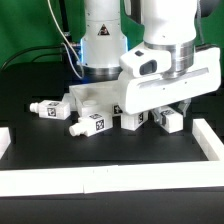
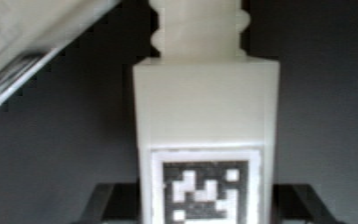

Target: Assemble one leg

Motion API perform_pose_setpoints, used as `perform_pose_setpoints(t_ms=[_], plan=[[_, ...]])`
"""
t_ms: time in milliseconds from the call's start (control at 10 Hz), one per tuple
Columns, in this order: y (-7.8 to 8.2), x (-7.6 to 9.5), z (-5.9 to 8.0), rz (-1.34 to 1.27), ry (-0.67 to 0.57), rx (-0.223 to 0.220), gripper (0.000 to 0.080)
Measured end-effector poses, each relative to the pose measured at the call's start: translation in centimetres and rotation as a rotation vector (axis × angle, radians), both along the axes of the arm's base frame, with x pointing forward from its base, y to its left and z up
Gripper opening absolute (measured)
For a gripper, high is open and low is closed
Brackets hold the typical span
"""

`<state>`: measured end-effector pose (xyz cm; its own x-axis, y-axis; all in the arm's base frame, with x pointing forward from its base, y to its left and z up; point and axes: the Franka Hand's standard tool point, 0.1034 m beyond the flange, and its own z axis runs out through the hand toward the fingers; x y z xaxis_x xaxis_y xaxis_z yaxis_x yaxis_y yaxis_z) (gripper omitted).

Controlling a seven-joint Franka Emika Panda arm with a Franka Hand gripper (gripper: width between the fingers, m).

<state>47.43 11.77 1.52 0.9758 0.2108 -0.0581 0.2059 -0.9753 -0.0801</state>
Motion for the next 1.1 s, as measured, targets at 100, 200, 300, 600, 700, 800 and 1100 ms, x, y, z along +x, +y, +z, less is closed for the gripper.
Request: perform_pose_setpoints(t_ms=[100, 200, 300, 600, 700, 800, 1100], plan=[[1.1, -1.9, 0.1, -0.014, 0.013, -0.007, 0.0284], [2.1, -3.2, 0.2, -0.044, 0.021, -0.013, 0.0284], [3.6, -4.7, 0.5, -0.08, 0.027, -0.019, 0.0284], [4.4, -6.1, 0.6, -0.099, 0.024, -0.02, 0.0284], [4.5, -6.1, 0.6, -0.099, 0.024, -0.02, 0.0284], [4.5, -6.1, 0.6, -0.097, 0.024, -0.02, 0.0284], [6.8, -7.8, -0.3, -0.091, 0.007, -0.013, 0.0284]])
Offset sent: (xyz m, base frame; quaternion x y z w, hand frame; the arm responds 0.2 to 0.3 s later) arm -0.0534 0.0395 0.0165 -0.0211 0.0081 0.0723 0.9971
